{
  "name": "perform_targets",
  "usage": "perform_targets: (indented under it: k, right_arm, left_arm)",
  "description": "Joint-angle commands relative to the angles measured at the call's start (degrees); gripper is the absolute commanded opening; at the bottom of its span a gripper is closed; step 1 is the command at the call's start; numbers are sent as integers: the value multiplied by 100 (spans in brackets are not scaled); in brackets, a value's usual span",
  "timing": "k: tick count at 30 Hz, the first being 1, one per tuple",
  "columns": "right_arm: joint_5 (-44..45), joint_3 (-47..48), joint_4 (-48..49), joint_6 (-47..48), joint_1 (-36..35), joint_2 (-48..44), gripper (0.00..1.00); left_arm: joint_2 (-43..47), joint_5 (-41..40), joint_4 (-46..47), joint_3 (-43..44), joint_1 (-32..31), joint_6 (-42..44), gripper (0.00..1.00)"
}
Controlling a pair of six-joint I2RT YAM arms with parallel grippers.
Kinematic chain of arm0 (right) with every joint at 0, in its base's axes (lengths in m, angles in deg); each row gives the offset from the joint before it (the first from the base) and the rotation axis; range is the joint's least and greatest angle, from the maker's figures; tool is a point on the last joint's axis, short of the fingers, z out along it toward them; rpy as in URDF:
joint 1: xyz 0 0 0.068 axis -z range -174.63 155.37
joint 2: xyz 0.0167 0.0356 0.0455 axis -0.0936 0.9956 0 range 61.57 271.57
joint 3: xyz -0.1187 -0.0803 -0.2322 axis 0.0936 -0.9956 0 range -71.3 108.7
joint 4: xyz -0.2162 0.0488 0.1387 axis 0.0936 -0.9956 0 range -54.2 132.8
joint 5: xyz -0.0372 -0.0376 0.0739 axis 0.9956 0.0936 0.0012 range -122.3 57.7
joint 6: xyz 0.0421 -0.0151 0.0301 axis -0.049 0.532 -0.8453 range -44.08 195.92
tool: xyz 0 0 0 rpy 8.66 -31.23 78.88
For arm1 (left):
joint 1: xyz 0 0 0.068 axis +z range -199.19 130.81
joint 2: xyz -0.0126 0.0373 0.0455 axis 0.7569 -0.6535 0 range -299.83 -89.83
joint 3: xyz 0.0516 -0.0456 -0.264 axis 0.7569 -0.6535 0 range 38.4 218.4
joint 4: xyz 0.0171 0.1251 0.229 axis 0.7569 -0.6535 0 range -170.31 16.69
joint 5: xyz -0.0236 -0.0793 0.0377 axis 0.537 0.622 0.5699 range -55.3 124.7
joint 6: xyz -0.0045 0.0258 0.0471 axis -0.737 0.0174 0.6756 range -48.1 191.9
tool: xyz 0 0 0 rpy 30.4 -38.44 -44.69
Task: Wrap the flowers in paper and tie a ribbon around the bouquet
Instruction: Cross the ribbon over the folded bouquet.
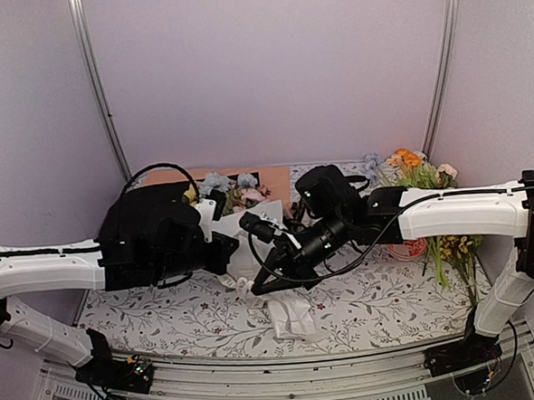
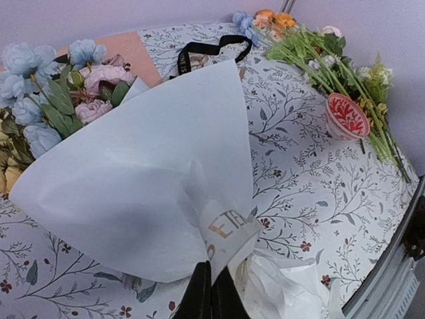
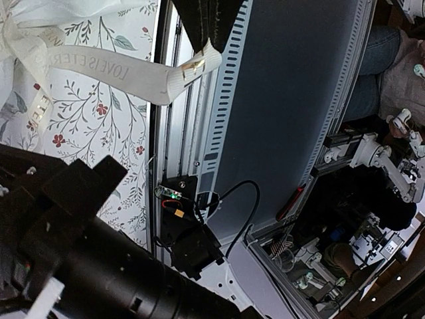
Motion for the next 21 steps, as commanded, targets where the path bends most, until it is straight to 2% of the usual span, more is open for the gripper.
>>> perform_targets:
  k: [1, 10, 12, 13, 16, 18, 21]
  right_arm:
    - [123, -328, 65, -371, 103, 68, 0]
    - [356, -1198, 274, -1455, 903, 238, 0]
    - [446, -1258, 272, -1566, 956, 299, 0]
    - [449, -1270, 271, -1619, 980, 336, 0]
    - [456, -1282, 249, -1721, 1013, 454, 0]
    - [473, -1288, 222, -1783, 1043, 551, 0]
    - [492, -1325, 222, -1853, 1140, 623, 0]
  left_arm:
    - [307, 86, -96, -358, 75, -388, 0]
    - [627, 421, -257, -1276, 35, -1413, 2]
    - [618, 492, -347, -1408, -19, -1650, 16]
    - [611, 511, -403, -1455, -47, -1753, 27]
    - [645, 478, -654, -1511, -177, -1912, 53]
    - [705, 326, -894, -1414, -281, -1812, 58]
    - [667, 79, -1013, -957, -356, -1065, 59]
